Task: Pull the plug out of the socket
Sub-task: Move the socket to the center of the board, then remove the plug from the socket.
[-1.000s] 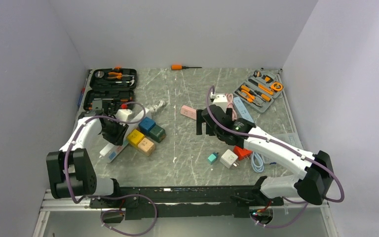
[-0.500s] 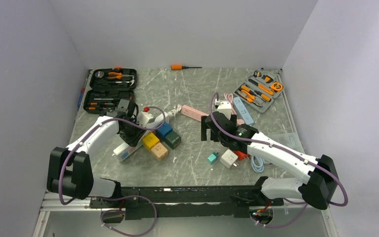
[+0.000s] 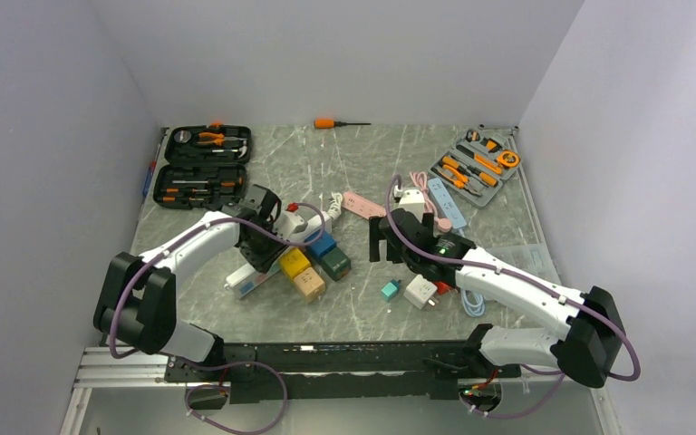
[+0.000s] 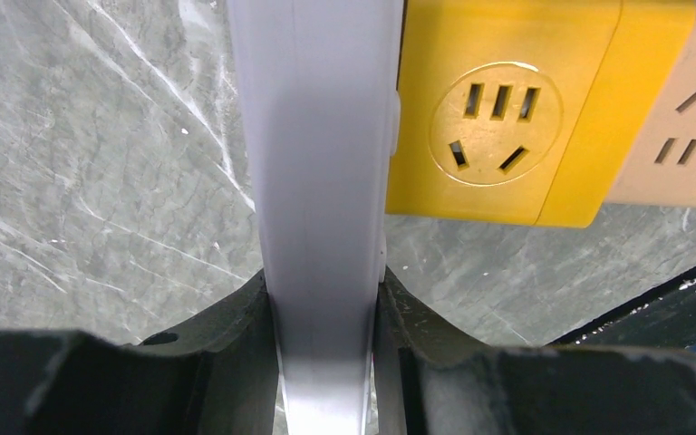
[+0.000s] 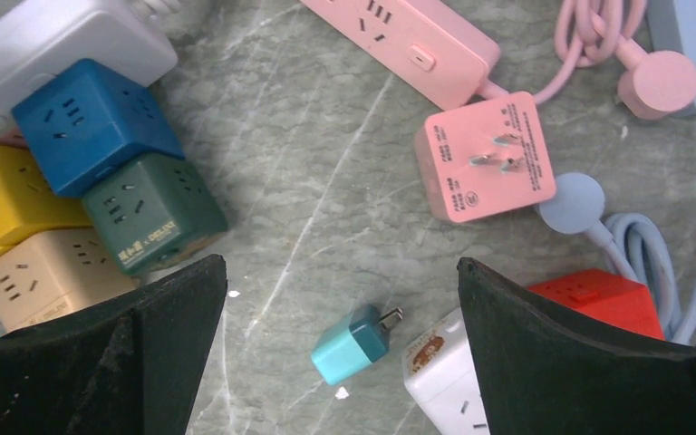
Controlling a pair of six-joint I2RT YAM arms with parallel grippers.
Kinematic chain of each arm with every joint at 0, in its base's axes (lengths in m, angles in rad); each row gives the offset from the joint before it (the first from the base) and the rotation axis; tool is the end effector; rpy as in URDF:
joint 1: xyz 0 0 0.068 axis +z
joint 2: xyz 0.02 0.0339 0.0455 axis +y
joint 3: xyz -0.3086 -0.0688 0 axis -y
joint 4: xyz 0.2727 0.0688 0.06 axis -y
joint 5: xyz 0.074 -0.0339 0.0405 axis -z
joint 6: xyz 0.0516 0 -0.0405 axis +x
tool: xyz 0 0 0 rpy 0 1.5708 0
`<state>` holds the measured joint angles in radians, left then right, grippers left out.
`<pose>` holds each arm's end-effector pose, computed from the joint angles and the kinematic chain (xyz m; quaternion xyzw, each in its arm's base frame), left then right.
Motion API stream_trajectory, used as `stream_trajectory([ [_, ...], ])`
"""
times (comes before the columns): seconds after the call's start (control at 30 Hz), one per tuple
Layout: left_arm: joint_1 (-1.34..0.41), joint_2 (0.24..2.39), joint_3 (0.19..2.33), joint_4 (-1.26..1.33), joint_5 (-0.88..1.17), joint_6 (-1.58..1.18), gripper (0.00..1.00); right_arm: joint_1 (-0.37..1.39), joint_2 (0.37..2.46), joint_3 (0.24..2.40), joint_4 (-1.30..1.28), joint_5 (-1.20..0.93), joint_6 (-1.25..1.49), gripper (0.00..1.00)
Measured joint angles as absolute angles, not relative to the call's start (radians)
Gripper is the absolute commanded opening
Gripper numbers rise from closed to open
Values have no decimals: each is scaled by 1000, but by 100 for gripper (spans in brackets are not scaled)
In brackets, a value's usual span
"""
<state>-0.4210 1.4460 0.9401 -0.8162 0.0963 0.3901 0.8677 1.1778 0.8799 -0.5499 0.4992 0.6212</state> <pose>0.2536 -0.1190 0.2185 0.3965 0.9084 -0.0497 0.1231 0.1863 0.1816 0.2864 -0.0247 0.9102 0.0623 0.4086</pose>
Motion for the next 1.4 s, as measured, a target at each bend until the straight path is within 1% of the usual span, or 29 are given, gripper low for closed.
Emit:
stream_trajectory([
  [0.07, -421, 1440, 941, -817, 97, 390, 16, 868, 1179, 876, -524, 481, 606, 100],
  [0.1, -422, 1435, 941, -817, 99, 390, 26, 870, 1180, 876, -508, 470, 595, 100],
  [0.13, -422, 1428, 941, -818, 101, 390, 39, 873, 1182, 876, -487, 460, 582, 100],
  [0.2, -421, 1413, 948, -827, 110, 391, 68, 881, 1192, 876, -452, 444, 562, 100],
  [0.23, -421, 1406, 953, -832, 112, 399, 80, 889, 1201, 878, -433, 435, 550, 100],
  [0.3, -413, 1387, 961, -835, 117, 408, 92, 909, 1224, 883, -402, 423, 527, 100],
  [0.37, -405, 1361, 964, -834, 126, 413, 94, 934, 1254, 893, -374, 411, 505, 100],
  [0.5, -383, 1333, 963, -835, 135, 414, 94, 976, 1299, 908, -331, 404, 474, 100],
  [0.73, -380, 1334, 888, -827, 138, 440, 90, 1017, 1315, 912, -286, 401, 449, 100],
  [0.8, -380, 1334, 856, -827, 137, 455, 86, 1022, 1315, 912, -279, 401, 447, 100],
  [0.83, -380, 1334, 844, -826, 138, 459, 82, 1023, 1315, 912, -278, 401, 447, 100],
  [0.9, -380, 1332, 815, -825, 137, 470, 64, 1025, 1315, 912, -274, 400, 445, 100],
  [1.0, -380, 1322, 780, -809, 133, 486, 25, 1032, 1315, 912, -258, 398, 444, 100],
  [1.03, -380, 1320, 773, -800, 126, 483, 10, 1034, 1315, 912, -252, 395, 443, 100],
  [1.07, -374, 1315, 768, -784, 115, 451, 0, 1038, 1315, 912, -245, 391, 443, 100],
  [1.27, -371, 1286, 765, -775, 112, 458, 0, 1056, 1315, 902, -181, 366, 437, 99],
  [1.4, -373, 1251, 803, -825, 109, 438, 0, 1060, 1315, 880, -152, 347, 437, 99],
])
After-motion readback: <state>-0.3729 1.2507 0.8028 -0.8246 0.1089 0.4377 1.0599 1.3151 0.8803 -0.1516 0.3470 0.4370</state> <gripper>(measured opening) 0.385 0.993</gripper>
